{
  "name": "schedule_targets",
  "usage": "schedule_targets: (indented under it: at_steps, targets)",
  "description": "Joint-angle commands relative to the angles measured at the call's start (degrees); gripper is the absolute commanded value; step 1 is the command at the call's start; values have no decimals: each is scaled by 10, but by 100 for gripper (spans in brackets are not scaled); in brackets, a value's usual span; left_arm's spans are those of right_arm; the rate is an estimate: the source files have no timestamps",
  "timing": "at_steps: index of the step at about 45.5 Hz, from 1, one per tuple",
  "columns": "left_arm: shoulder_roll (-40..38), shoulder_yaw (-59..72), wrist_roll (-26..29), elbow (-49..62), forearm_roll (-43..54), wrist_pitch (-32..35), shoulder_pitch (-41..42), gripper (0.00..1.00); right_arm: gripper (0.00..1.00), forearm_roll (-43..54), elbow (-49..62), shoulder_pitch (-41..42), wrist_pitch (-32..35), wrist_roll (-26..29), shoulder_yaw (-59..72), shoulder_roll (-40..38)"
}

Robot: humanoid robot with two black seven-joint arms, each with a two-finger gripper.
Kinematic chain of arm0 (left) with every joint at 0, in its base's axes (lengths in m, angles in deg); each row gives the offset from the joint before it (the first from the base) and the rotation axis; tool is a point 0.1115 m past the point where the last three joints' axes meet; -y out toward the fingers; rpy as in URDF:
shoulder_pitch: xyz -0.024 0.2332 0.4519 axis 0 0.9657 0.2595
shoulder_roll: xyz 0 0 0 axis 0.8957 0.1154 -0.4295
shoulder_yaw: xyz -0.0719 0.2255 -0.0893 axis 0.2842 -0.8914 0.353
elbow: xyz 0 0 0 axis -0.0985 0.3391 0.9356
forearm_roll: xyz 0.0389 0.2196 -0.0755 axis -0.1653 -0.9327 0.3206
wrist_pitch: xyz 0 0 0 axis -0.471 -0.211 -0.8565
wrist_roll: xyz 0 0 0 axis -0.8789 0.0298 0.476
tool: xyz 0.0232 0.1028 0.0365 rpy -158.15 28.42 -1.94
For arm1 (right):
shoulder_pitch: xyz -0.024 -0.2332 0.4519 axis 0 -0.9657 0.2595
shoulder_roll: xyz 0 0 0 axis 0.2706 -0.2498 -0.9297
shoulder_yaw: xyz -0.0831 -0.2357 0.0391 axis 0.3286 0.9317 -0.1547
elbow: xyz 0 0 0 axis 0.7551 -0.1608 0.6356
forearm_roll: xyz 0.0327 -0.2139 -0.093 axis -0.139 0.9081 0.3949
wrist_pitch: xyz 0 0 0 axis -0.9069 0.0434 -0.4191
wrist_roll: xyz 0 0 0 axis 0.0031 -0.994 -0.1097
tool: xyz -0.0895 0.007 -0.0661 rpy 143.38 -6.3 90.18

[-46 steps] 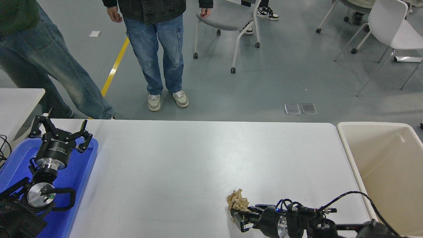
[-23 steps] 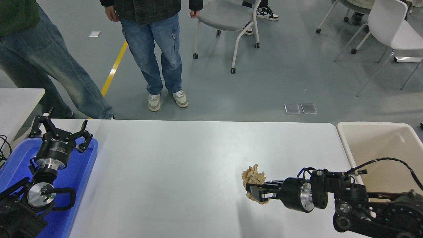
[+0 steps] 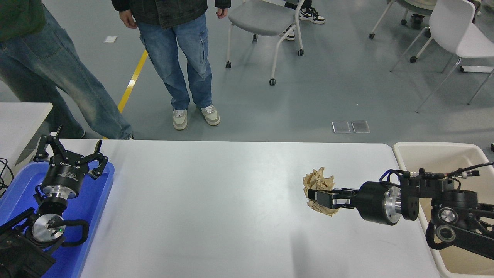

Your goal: Clean the table surface

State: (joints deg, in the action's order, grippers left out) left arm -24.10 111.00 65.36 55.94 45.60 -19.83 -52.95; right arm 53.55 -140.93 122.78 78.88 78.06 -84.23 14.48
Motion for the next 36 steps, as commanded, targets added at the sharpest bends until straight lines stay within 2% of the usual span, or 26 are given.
schedule_targets:
  at_steps: [1, 12, 25, 36]
  targets:
    - [0, 0, 0, 0, 0, 0, 0, 100, 0, -67, -5, 0, 60, -18, -85, -90]
    - [0, 0, 0, 0, 0, 0, 1, 100, 0, -124, 67, -1, 74, -22, -110, -130]
    - [0, 0, 0, 0, 0, 0, 0, 100, 0, -178, 208, -22, 67, -25, -106, -128]
    - [0, 0, 0, 0, 0, 0, 1, 100, 0, -236, 276, -79, 29, -28, -101, -118]
